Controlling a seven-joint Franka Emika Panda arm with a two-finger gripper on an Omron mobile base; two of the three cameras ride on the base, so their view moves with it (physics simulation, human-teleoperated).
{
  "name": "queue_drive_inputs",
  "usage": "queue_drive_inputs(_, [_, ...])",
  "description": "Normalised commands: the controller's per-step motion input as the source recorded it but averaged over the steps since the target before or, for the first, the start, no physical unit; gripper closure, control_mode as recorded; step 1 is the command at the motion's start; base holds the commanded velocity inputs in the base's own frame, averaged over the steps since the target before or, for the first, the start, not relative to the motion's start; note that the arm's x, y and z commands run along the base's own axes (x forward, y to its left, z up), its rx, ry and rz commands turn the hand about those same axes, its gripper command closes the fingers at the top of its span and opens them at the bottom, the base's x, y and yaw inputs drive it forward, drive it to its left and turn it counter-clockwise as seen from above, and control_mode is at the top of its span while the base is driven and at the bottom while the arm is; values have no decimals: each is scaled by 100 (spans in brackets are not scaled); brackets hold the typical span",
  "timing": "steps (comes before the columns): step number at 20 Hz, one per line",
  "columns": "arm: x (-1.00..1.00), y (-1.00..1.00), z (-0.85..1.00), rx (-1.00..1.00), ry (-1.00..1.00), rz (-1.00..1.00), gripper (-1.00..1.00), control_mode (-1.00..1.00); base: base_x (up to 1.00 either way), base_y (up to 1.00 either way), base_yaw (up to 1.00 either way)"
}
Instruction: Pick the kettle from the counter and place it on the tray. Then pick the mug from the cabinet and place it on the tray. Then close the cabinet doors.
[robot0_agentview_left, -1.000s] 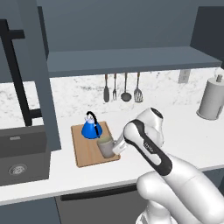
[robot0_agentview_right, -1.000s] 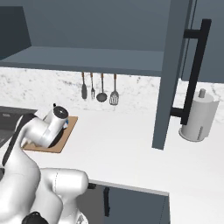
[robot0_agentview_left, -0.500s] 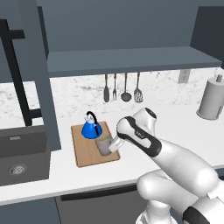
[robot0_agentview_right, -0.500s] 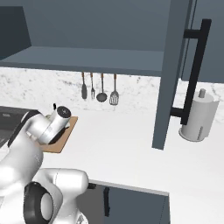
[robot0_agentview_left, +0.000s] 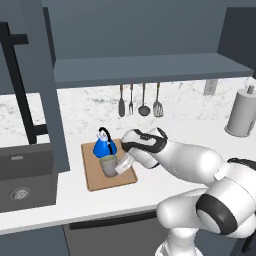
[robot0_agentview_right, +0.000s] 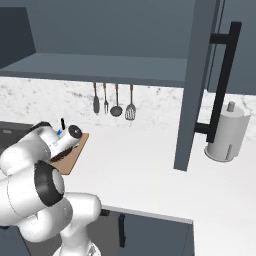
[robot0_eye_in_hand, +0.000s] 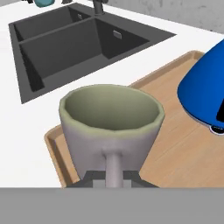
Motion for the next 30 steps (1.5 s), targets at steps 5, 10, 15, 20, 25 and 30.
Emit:
queue_drive_inputs(5, [22,5,-25,1,0,2,100,-100,0,0,0])
queue_drive_inputs(10, [22,0,-12,0,-2,0,100,-100,0,0,0])
queue_drive_inputs(15, [4,0,-18,0,-7,0,100,-100,0,0,0])
queue_drive_inputs(20, [0,0,-22,0,-5,0,100,-100,0,0,0])
queue_drive_inputs(25, [0,0,-23,-2,-6,0,100,-100,0,0,0])
queue_drive_inputs(30, [-4,0,-26,-5,-7,0,100,-100,0,0,0])
